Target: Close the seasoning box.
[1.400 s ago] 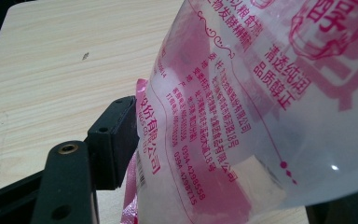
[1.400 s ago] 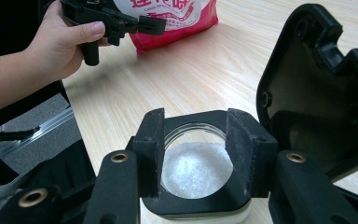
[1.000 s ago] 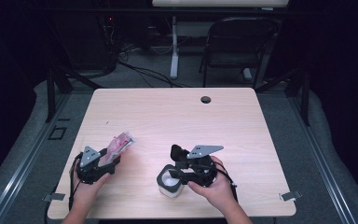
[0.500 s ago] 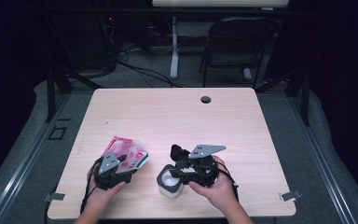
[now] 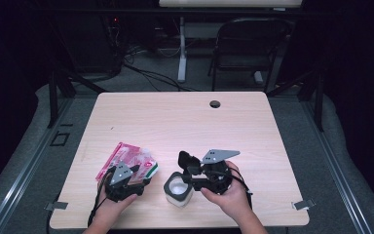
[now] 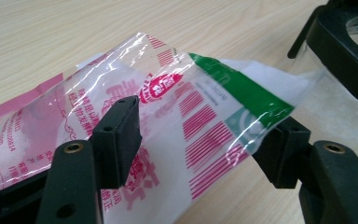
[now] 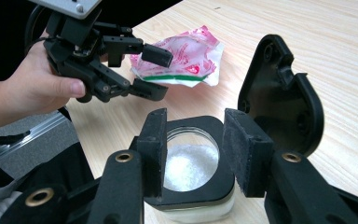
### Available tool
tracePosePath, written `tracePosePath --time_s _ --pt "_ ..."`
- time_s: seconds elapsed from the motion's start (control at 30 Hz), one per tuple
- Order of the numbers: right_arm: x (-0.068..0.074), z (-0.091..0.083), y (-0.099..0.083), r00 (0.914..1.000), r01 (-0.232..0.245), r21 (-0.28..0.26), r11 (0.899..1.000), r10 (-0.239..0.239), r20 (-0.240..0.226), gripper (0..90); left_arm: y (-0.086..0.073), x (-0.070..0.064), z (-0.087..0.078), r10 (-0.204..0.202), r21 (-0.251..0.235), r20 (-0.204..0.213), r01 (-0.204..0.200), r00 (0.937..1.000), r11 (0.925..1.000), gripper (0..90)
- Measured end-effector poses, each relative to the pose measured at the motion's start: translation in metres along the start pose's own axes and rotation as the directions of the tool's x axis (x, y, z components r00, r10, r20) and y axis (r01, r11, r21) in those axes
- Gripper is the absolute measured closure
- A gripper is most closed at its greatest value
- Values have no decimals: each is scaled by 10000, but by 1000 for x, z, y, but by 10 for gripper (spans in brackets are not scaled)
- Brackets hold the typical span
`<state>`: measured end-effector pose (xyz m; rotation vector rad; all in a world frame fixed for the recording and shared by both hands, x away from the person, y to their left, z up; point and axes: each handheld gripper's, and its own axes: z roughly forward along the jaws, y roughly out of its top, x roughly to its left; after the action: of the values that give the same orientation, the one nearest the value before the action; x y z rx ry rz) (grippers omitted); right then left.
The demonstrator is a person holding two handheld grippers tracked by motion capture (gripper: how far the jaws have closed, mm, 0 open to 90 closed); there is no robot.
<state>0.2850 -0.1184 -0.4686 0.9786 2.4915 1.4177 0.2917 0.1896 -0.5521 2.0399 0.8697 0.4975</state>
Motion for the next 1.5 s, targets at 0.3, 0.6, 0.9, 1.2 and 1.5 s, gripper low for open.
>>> tracePosePath --time_s 0.3,0.6,0.9,1.2,1.5 --pt "0 -15 4 9999 -49 -297 9995 53 147 646 2 -7 -8 -312 261 169 307 9994 9992 380" --pt "-8 -25 5 9985 -199 -344 9992 216 505 648 1 -10 -16 -472 8 559 472 9973 9989 408" --pt "-16 -29 2 9945 -395 -405 9984 432 950 635 0 -9 -19 -542 -137 788 554 9954 9984 426" --pt "-30 -26 -3 9852 -867 -412 9954 918 1448 573 2 -13 -21 -516 -271 852 541 9950 9982 421" --pt "-36 -14 -7 9878 -920 -168 9956 934 1247 563 2 -14 -23 -459 -296 826 485 9955 9984 424"
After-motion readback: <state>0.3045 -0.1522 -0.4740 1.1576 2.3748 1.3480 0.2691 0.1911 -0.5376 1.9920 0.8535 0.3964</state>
